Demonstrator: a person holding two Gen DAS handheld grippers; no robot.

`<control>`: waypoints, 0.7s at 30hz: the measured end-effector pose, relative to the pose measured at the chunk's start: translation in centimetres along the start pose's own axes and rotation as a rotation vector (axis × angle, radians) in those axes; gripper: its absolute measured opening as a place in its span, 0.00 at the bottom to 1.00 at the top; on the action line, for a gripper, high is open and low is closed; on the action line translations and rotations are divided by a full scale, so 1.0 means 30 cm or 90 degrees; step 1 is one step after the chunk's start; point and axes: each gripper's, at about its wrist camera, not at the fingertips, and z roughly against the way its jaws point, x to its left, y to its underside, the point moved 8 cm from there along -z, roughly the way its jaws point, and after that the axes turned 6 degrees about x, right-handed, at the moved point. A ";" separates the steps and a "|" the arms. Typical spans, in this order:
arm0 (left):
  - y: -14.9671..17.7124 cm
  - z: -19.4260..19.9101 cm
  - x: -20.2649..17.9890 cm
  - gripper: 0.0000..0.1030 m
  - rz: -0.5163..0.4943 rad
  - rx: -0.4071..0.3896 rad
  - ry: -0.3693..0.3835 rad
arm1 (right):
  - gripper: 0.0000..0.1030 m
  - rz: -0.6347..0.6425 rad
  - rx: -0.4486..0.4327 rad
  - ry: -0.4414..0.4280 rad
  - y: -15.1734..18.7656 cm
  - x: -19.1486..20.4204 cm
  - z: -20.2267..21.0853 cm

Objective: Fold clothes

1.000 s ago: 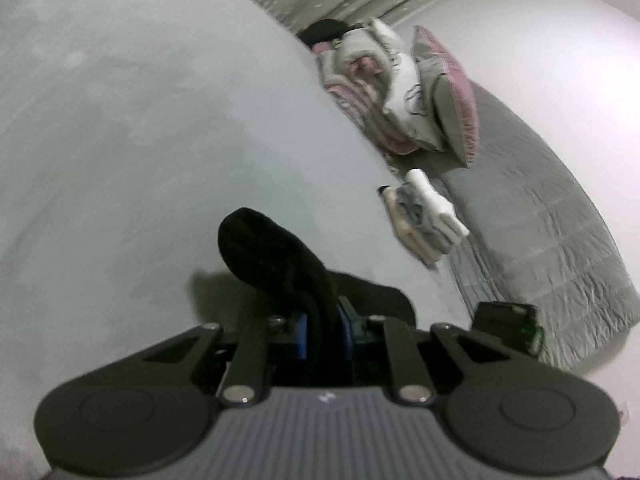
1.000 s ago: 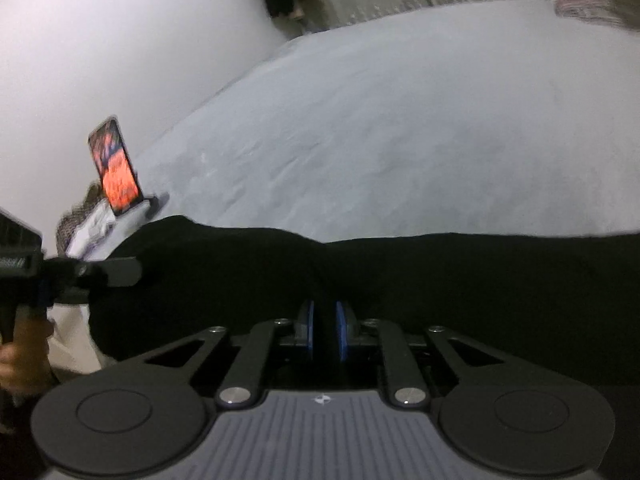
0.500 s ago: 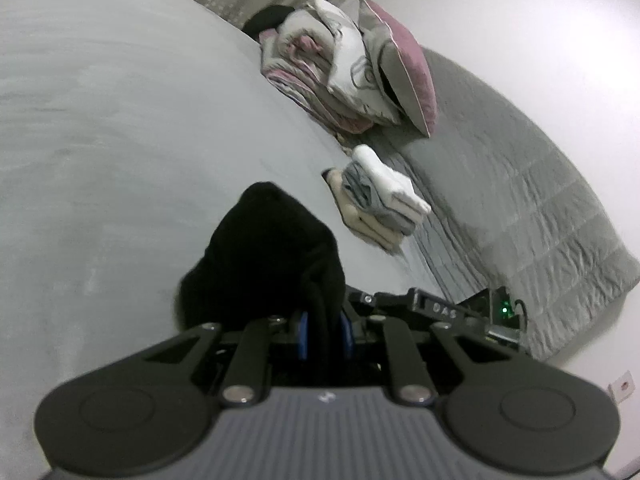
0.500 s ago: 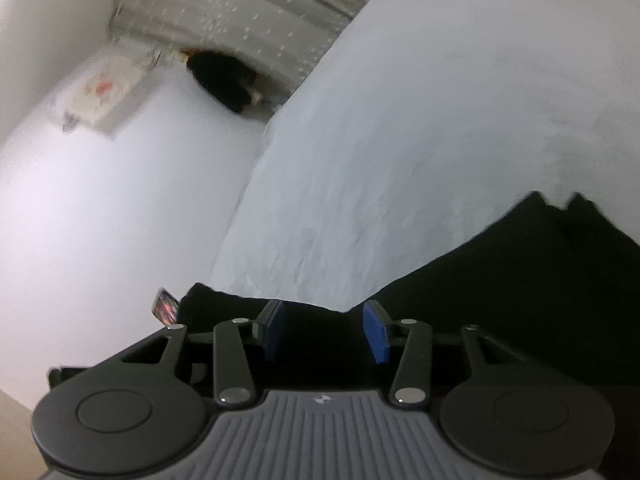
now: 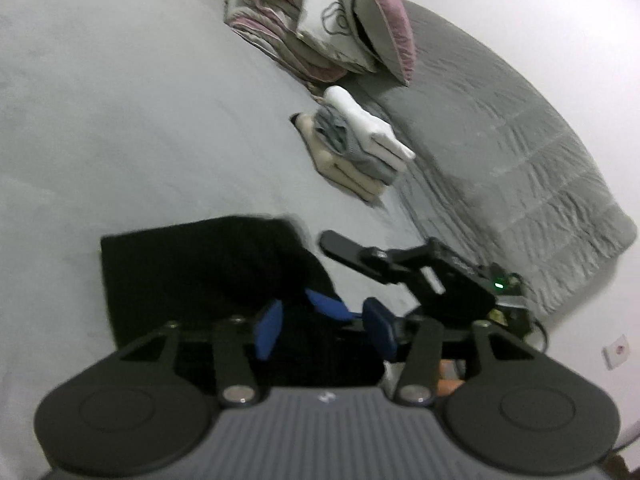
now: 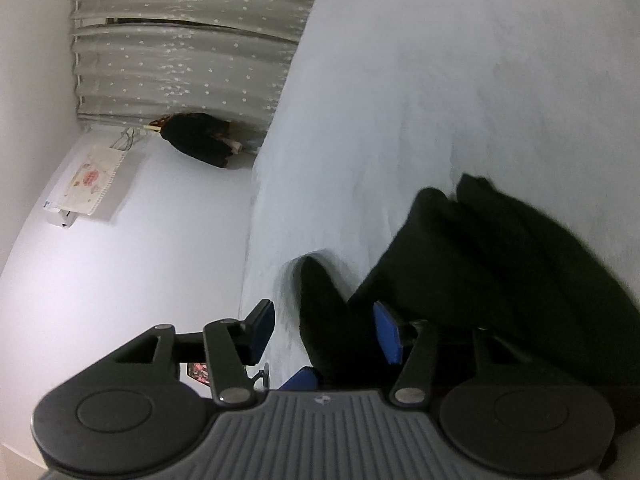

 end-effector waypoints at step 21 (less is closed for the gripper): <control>-0.024 0.140 0.044 0.31 -0.149 -0.156 -0.190 | 0.12 0.091 0.001 0.017 -0.026 0.096 0.027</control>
